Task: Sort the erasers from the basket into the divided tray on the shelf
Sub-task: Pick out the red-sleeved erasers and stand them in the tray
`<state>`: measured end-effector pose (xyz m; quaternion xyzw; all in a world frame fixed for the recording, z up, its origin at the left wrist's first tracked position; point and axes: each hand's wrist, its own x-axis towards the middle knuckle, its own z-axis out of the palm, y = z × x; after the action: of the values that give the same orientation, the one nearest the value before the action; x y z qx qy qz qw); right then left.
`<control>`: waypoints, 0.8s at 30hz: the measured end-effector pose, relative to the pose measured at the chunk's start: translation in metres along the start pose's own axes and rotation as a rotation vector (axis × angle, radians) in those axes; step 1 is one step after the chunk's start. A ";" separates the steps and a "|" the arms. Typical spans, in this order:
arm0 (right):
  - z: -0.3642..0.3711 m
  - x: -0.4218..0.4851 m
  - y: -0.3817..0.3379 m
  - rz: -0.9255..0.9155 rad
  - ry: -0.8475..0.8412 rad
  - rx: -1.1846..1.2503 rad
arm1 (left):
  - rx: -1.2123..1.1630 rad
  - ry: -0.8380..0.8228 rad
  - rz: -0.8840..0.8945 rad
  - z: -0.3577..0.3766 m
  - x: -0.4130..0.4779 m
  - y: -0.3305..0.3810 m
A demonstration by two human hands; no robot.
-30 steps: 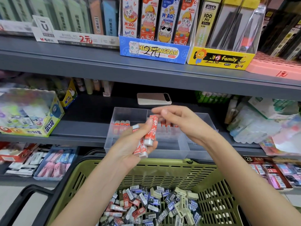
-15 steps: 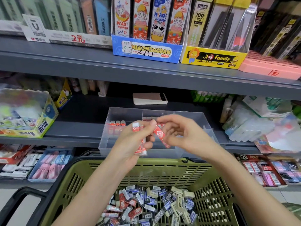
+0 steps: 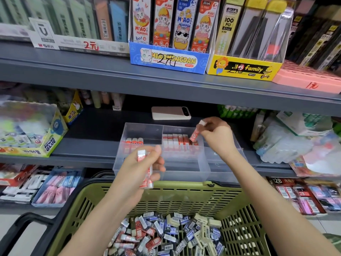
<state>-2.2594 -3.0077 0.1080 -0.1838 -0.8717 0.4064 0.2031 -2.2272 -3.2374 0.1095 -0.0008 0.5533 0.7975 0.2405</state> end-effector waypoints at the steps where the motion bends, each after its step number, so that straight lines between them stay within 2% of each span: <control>1: 0.005 0.002 0.001 0.001 0.015 -0.026 | 0.011 0.002 0.010 -0.003 -0.001 -0.002; 14: 0.019 0.014 -0.002 -0.084 -0.010 -0.531 | 0.046 0.002 0.052 -0.019 -0.006 -0.005; 19: 0.022 0.022 -0.010 -0.072 -0.083 -0.603 | 0.047 -0.006 0.050 -0.020 -0.006 -0.005; 24: 0.022 0.020 -0.012 -0.049 -0.082 -0.597 | 0.042 -0.003 0.065 -0.020 -0.007 -0.004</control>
<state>-2.2896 -3.0195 0.1087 -0.1978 -0.9642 0.1341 0.1146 -2.2250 -3.2571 0.1001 0.0234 0.5696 0.7930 0.2151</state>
